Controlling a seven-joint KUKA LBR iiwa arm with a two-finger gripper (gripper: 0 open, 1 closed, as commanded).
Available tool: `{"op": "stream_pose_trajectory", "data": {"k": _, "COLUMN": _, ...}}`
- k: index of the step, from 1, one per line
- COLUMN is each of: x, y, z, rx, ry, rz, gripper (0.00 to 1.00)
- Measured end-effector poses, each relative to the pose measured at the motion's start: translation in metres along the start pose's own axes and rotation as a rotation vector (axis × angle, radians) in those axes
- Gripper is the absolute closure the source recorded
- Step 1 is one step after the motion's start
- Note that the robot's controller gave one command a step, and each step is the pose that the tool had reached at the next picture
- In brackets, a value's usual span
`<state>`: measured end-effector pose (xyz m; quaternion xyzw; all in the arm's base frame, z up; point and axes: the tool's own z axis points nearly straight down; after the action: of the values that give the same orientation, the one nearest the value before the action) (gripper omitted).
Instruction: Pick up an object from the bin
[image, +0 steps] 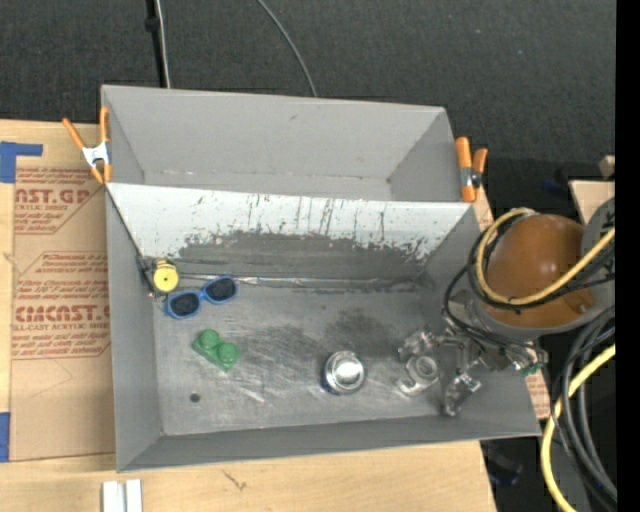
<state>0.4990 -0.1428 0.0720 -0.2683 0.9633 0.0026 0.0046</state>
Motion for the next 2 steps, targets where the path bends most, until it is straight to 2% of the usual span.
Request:
{"op": "stream_pose_trajectory", "data": {"k": 1, "x": 0.001, "y": -0.001, "z": -0.001, "rx": 0.003, "ry": 0.004, "rz": -0.006, "gripper": 1.0}}
{"op": "stream_pose_trajectory", "data": {"k": 2, "x": -0.024, "y": 0.007, "z": -0.107, "rx": 0.008, "ry": 0.003, "rz": -0.026, "gripper": 1.0}}
